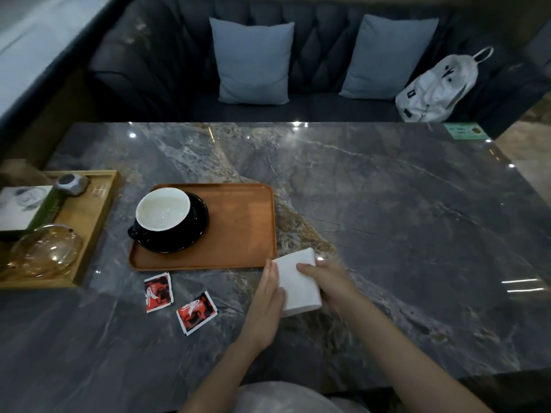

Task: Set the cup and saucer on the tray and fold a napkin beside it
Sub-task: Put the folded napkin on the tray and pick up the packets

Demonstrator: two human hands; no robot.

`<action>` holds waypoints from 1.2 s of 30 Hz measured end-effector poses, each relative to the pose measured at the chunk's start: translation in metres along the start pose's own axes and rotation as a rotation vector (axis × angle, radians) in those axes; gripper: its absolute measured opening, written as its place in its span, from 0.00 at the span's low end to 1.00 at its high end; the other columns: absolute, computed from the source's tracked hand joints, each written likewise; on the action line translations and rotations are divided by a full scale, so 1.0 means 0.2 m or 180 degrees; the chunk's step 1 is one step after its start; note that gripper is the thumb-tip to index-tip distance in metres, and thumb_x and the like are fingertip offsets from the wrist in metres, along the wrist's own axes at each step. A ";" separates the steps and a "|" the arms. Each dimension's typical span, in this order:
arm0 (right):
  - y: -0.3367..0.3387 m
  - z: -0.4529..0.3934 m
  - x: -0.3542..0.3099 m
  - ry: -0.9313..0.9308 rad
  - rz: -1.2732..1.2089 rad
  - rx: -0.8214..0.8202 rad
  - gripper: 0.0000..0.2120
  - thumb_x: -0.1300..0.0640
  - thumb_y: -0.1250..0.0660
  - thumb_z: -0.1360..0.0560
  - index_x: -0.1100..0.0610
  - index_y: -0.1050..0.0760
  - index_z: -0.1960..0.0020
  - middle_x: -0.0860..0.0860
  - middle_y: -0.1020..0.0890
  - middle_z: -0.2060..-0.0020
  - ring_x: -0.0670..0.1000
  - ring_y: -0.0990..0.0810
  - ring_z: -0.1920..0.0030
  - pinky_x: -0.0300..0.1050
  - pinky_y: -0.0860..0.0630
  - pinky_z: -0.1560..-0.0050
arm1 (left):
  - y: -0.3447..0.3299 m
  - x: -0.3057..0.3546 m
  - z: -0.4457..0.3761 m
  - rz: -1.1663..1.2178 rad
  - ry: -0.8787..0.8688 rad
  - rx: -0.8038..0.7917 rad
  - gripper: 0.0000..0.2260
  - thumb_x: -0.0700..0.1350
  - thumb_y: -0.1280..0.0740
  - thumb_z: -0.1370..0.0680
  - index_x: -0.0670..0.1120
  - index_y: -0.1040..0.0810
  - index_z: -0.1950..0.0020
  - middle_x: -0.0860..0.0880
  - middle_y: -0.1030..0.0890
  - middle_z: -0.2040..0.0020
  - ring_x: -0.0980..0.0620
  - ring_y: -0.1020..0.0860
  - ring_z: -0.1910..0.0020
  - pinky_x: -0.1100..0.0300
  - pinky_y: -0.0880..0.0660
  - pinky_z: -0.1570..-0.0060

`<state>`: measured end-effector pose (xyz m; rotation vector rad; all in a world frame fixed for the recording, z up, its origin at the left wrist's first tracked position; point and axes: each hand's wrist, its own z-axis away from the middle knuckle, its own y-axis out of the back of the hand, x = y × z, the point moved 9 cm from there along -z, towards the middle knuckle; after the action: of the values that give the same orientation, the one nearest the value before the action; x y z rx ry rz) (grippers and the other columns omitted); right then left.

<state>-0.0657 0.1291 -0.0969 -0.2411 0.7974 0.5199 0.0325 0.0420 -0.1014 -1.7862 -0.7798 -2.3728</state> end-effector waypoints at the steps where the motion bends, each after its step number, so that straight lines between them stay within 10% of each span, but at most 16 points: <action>1: -0.02 0.00 -0.04 0.0074 0.0033 -0.0052 0.05 0.62 0.31 0.28 0.63 0.21 0.53 0.57 0.16 0.58 0.55 0.17 0.58 0.48 0.20 0.57 | 0.04 0.01 0.01 0.0486 0.0168 0.0181 0.23 0.47 0.46 0.18 0.49 0.49 0.24 0.54 0.48 0.24 0.57 0.45 0.26 0.81 0.48 0.37; 4: -0.10 0.00 -0.17 0.0219 0.0140 -0.0257 0.06 0.60 0.30 0.28 0.63 0.21 0.55 0.58 0.16 0.59 0.54 0.16 0.59 0.46 0.19 0.60 | 0.16 0.01 -0.01 0.1687 0.0743 0.0642 0.15 0.45 0.42 0.19 0.50 0.33 0.33 0.51 0.24 0.40 0.55 0.24 0.45 0.71 0.26 0.53; 11: -0.33 -0.08 -0.47 0.0329 -0.0088 -0.0679 0.04 0.61 0.33 0.26 0.61 0.22 0.58 0.53 0.15 0.67 0.49 0.17 0.67 0.46 0.19 0.59 | 0.55 0.06 -0.20 0.2490 0.1395 0.0990 0.08 0.42 0.34 0.25 0.38 0.21 0.50 0.43 0.16 0.56 0.45 0.19 0.58 0.53 0.23 0.56; 16: -0.39 -0.27 -0.59 0.0456 0.0109 -0.0277 0.07 0.59 0.32 0.26 0.61 0.21 0.51 0.54 0.16 0.60 0.52 0.18 0.60 0.47 0.21 0.60 | 0.80 0.07 -0.45 0.1638 0.1442 0.1031 0.04 0.40 0.33 0.25 0.39 0.20 0.55 0.46 0.17 0.63 0.49 0.21 0.63 0.64 0.22 0.69; 21: -0.40 -0.49 -0.65 0.0737 0.0803 0.0416 0.13 0.60 0.29 0.29 0.66 0.21 0.47 0.58 0.17 0.52 0.55 0.19 0.55 0.45 0.22 0.57 | 0.90 0.00 -0.65 0.0271 0.1545 0.1011 0.07 0.42 0.32 0.26 0.40 0.22 0.63 0.40 0.19 0.57 0.40 0.19 0.55 0.44 0.21 0.52; 27: -0.42 -0.66 -0.69 0.0755 0.1894 0.0829 0.12 0.56 0.31 0.28 0.65 0.20 0.51 0.58 0.17 0.53 0.56 0.20 0.50 0.48 0.24 0.48 | 0.95 -0.01 -0.91 -0.1106 0.1532 0.0725 0.19 0.43 0.33 0.26 0.42 0.33 0.75 0.46 0.30 0.75 0.46 0.29 0.70 0.57 0.36 0.72; 36: -0.48 -0.73 -0.73 0.1024 0.2886 0.0869 0.11 0.54 0.36 0.27 0.61 0.21 0.59 0.57 0.18 0.61 0.57 0.20 0.58 0.44 0.32 0.64 | 0.91 -0.10 -1.06 -0.1662 0.1472 0.0394 0.13 0.42 0.37 0.24 0.31 0.23 0.56 0.34 0.19 0.53 0.38 0.21 0.53 0.55 0.32 0.64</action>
<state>-0.1900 -0.0623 -0.0889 0.3260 1.2754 1.2281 -0.0845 -0.2135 -0.0966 -0.9989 -1.4008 -2.7979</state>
